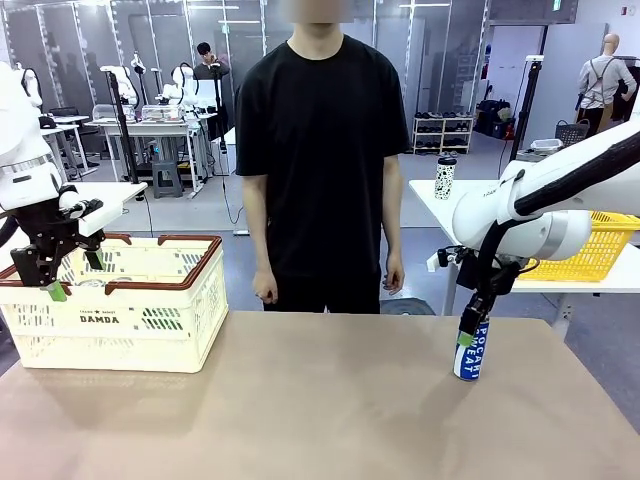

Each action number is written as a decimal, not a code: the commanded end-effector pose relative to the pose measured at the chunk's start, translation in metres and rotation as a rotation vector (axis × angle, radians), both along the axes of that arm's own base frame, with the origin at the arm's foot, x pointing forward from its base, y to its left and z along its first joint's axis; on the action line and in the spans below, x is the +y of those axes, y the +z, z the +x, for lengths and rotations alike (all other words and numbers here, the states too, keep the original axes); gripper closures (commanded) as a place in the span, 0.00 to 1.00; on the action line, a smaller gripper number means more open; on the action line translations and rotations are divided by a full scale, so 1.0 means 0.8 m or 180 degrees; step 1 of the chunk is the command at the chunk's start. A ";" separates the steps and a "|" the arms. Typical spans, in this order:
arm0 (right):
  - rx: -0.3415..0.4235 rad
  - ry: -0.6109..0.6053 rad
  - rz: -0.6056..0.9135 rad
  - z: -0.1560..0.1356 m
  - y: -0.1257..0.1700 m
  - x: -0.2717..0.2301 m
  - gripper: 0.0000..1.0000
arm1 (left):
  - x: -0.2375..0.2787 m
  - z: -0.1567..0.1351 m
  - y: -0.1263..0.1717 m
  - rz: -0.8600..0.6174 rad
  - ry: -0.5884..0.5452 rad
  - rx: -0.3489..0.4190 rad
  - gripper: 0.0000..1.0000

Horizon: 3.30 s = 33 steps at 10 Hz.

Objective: Place the drinks into the Shopping basket.
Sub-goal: Pick up one drink and place it into the Shopping basket.

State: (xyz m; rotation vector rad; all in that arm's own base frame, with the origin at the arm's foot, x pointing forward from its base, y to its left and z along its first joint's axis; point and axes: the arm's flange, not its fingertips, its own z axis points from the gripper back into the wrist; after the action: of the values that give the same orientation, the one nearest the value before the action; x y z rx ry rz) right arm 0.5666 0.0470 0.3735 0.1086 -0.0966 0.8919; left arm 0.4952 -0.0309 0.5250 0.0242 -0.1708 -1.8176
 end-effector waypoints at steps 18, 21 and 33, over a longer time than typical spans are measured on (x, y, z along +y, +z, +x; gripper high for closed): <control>-0.0727 0.0263 -0.0072 -0.102 0.142 0.122 0.42 | -0.002 -0.002 0.002 0.0043 0.0051 -0.0003 0.00; -0.0831 0.0814 0.0078 -0.105 0.126 0.215 0.42 | -0.002 -0.002 0.002 0.0043 0.0051 -0.0003 0.00; -0.0615 0.1404 0.0177 -0.060 0.008 0.349 0.42 | -0.002 -0.002 0.002 0.0043 0.0051 -0.0003 0.00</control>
State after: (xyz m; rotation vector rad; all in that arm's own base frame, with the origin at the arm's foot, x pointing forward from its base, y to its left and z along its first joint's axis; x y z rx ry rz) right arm 0.5100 0.3258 0.3772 0.0971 -0.2646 1.3189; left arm 0.4951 -0.0316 0.5253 0.0245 -0.1710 -1.8185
